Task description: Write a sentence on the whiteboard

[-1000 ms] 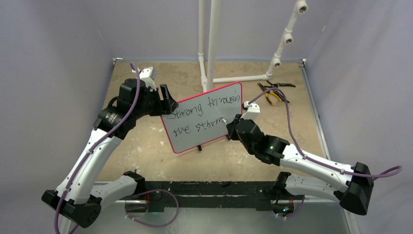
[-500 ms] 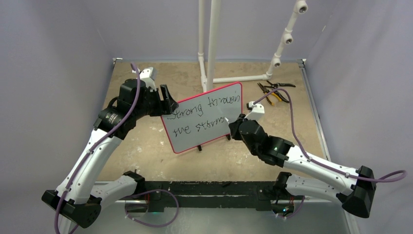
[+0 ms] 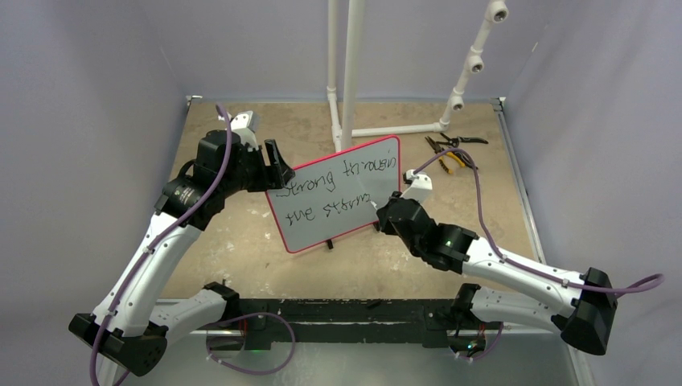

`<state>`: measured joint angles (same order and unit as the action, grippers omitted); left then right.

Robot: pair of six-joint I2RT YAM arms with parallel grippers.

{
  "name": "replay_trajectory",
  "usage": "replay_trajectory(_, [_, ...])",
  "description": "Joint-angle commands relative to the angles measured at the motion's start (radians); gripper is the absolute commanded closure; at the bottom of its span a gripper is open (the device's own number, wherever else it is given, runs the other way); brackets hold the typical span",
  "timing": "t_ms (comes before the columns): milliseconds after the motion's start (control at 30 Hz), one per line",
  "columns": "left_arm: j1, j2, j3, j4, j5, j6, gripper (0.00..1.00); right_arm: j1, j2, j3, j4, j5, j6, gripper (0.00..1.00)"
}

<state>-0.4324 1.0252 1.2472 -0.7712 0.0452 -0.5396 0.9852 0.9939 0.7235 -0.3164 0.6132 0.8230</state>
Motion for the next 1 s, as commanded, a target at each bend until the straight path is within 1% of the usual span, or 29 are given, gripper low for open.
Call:
replay_trajectory(0, [-0.002,-0.004,0.01,0.01,0.016,-0.017,0.33,-0.005,0.019,0.01,0.032,0.026,0.02,1.0])
replay_trajectory(400, [-0.002,0.007,0.014,0.01,0.013,-0.009,0.33,-0.006,0.026,0.011,0.018,0.054,0.035,1.0])
replay_trajectory(800, [-0.002,0.01,0.013,0.016,0.022,-0.002,0.33,-0.006,0.035,0.016,0.04,0.062,0.025,1.0])
replay_trajectory(900, [-0.002,0.007,0.016,0.02,0.021,0.004,0.32,-0.006,0.022,0.026,0.024,0.063,0.026,1.0])
replay_trajectory(967, [-0.002,0.002,0.025,0.027,0.026,0.027,0.3,-0.006,0.009,0.049,-0.018,0.063,0.035,1.0])
